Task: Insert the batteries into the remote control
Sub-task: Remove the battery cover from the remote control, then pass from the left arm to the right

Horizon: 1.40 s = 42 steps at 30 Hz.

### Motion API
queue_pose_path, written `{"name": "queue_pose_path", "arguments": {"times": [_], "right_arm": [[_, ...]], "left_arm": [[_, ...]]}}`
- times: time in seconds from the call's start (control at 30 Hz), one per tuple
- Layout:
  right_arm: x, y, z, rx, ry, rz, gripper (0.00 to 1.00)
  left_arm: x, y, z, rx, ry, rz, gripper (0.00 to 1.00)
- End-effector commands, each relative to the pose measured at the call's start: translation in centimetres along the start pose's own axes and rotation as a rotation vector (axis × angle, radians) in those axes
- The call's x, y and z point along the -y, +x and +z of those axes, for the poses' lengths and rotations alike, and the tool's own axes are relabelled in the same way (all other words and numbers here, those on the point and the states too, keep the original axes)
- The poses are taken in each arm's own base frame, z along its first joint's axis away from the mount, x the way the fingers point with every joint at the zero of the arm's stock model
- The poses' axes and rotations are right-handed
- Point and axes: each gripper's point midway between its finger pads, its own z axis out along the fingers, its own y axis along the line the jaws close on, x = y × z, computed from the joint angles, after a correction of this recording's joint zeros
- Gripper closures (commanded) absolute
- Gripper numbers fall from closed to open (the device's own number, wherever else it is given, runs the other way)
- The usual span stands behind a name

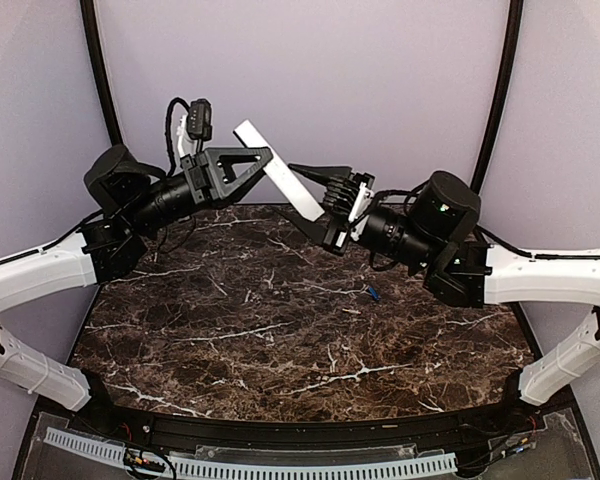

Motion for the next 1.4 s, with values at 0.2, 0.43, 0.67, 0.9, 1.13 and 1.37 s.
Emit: {"name": "queue_pose_path", "arguments": {"times": [0.2, 0.43, 0.67, 0.9, 1.13, 1.37], "right_arm": [[0.6, -0.9, 0.1, 0.011, 0.013, 0.014, 0.79], [0.4, 0.1, -0.7, -0.034, 0.032, 0.033, 1.0], [-0.4, 0.6, -2.1, -0.084, -0.006, 0.047, 0.72], [-0.1, 0.6, -3.5, -0.124, 0.003, 0.05, 0.69], [0.6, 0.2, -3.5, -0.121, 0.02, 0.011, 0.31], [2.3, 0.6, -1.9, -0.141, 0.084, -0.005, 0.3]], "left_arm": [[2.4, -1.8, -0.3, 0.06, 0.059, 0.032, 1.0], [2.5, -3.2, -1.7, 0.148, 0.011, 0.084, 1.0], [2.8, -5.0, -4.0, 0.248, -0.085, 0.178, 1.0], [2.9, -4.8, -4.2, 0.243, -0.085, 0.184, 1.0], [3.0, -4.4, -3.8, 0.216, -0.066, 0.169, 1.0], [2.3, -4.3, -4.0, 0.221, -0.1, 0.183, 1.0]]}}
